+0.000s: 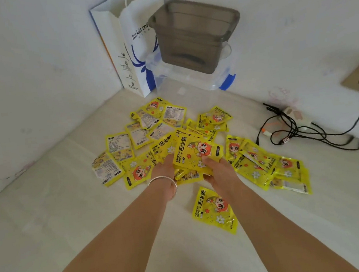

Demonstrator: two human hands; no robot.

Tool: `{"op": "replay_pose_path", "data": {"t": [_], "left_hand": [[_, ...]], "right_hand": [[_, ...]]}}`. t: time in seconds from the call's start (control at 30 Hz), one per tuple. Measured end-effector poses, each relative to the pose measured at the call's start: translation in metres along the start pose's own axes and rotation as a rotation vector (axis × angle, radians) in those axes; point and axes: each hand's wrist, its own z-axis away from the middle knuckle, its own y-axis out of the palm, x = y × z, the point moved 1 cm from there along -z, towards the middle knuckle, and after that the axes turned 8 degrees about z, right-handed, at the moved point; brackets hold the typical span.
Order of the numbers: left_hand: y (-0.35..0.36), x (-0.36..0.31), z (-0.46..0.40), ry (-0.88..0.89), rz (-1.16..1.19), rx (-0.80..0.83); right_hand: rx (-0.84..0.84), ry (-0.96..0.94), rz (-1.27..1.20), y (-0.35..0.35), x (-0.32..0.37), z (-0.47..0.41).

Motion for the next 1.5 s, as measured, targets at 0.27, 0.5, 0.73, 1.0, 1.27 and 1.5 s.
{"op": "replay_pose_path", "data": {"t": [0.27,0.5,0.73,1.0,1.27,1.5], "left_hand": [[0.047,0.019,0.027,-0.017,-0.145,0.303],[0.09,0.069,0.085,0.01,-0.402,0.617],[0.129,0.153,0.19,-0.006,-0.524,0.954],[0.176,0.268,0.312,-0.103,-0.696,1.097],[0.216,0.379,0.412,-0.139,-0.851,1.188],[0.259,0.444,0.428,-0.114,-0.968,1.099]], "right_hand": [[-0.278,-0.08,-0.052,-0.054,-0.017,0.04],[-0.494,-0.175,-0.34,-0.112,-0.054,0.115],[-0.76,-0.151,-0.493,-0.201,-0.114,0.216],[-0.989,-0.19,-0.76,-0.313,-0.191,0.343],[-1.107,-0.144,-0.874,-0.409,-0.252,0.435],[-1.236,0.031,-0.995,-0.468,-0.291,0.43]]}}
